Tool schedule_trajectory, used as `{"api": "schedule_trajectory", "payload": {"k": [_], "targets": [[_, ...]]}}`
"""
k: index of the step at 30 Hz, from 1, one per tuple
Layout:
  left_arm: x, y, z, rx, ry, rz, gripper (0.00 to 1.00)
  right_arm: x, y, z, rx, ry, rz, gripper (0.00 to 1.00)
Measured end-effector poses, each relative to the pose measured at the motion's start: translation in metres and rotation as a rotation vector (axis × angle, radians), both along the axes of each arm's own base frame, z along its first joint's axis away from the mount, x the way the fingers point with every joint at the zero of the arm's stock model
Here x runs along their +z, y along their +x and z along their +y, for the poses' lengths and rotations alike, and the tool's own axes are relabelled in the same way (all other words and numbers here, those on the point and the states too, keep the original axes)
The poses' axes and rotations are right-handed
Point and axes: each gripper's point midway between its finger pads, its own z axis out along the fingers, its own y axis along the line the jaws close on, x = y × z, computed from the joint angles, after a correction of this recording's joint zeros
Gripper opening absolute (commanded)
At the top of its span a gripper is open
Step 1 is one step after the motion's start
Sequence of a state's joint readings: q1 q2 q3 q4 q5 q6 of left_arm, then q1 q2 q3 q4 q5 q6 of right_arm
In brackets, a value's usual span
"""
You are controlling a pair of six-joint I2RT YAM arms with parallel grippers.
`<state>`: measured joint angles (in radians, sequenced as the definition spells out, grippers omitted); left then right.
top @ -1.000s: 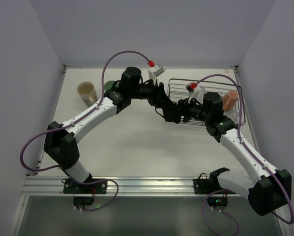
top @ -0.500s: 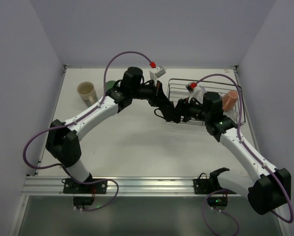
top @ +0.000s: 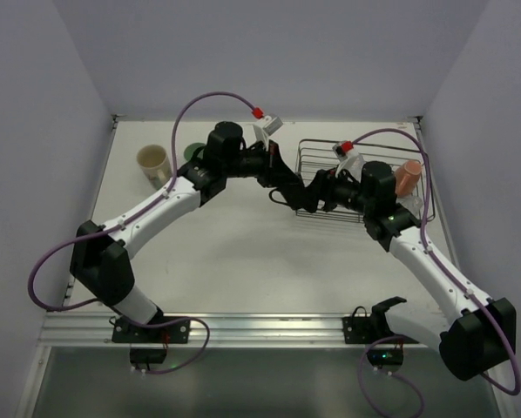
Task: Unload the cups from the dish rack
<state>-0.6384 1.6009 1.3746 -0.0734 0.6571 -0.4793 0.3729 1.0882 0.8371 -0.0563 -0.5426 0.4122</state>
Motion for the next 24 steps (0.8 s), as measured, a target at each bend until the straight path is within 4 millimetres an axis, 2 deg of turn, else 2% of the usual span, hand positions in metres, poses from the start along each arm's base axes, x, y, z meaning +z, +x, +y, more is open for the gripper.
{"api": "schedule_trajectory", "payload": {"k": [2, 3, 6, 15, 21, 24], "targets": [[0.000, 0.001, 0.003, 0.019, -0.007, -0.001, 0.00, 0.006, 0.004, 0.000, -0.015, 0.022, -0.009, 0.81], [-0.001, 0.002, 0.005, 0.035, -0.008, 0.000, 0.00, 0.010, 0.005, 0.000, -0.022, 0.035, -0.014, 0.88], [-0.008, 0.011, 0.013, 0.094, 0.004, 0.010, 0.00, 0.018, 0.006, 0.001, -0.030, 0.060, -0.028, 0.98], [-0.016, 0.055, 0.049, 0.347, 0.060, -0.025, 0.00, 0.029, 0.006, -0.002, -0.049, 0.082, -0.067, 0.99], [-0.032, 0.094, 0.082, 0.591, 0.196, -0.097, 0.00, 0.024, 0.004, -0.007, -0.077, 0.076, -0.070, 0.99], [-0.042, 0.122, 0.096, 0.710, 0.276, -0.148, 0.00, 0.020, 0.003, -0.012, -0.102, 0.069, -0.071, 0.99]]}}
